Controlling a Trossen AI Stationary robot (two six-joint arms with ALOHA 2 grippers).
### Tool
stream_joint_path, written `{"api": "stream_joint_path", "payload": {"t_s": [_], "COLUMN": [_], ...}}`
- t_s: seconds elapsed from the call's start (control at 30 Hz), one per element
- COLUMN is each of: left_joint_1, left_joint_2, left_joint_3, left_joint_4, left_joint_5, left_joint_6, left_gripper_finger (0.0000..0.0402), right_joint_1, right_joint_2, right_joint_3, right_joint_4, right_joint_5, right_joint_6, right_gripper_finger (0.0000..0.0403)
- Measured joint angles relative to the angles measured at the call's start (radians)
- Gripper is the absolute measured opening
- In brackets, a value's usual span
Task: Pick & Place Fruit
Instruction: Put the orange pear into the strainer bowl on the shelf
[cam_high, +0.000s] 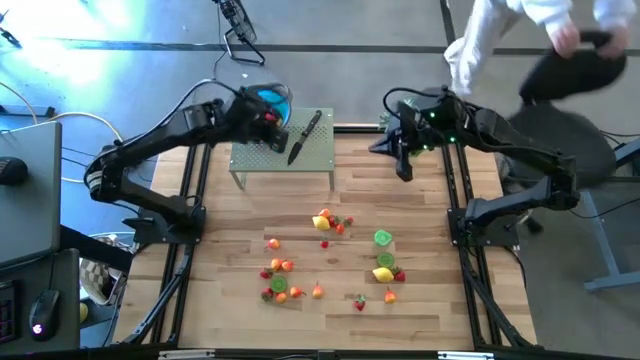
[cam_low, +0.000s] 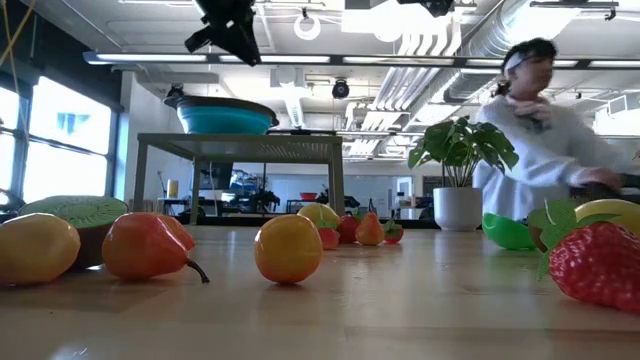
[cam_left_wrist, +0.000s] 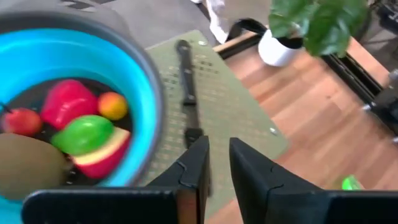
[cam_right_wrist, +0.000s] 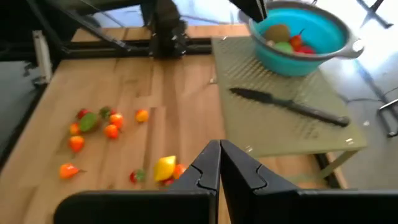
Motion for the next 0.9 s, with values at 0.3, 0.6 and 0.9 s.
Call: {"api": "stream_joint_path", "payload": {"t_s": [0.3,0.6,0.9], "left_joint_1": [-0.300,-0.504,-0.637], "left_joint_2": [0.000,0.000,0.000], "left_joint_3": [-0.117,-0.311,-0.315], "left_joint_4": [0.106,0.364,0.215], "left_joint_5": [-0.161,-0.222,-0.210], "left_joint_6": [-0.154,-0.267,-0.340], "left_gripper_finger": [0.0043,0.0004,0.0001], "right_joint_1": [0.156,0.325,0.400], "right_joint_2": [0.000,0.000,0.000], "right_joint_3": [0.000,-0.053,-0.185], "right_joint_4": [-0.134,-0.094,0.135], "right_joint_5": [0.000,0.004,0.073], "right_joint_6": [0.059,0.112,0.255], "right_gripper_finger": [0.0003,0.0003,0.0003]}}
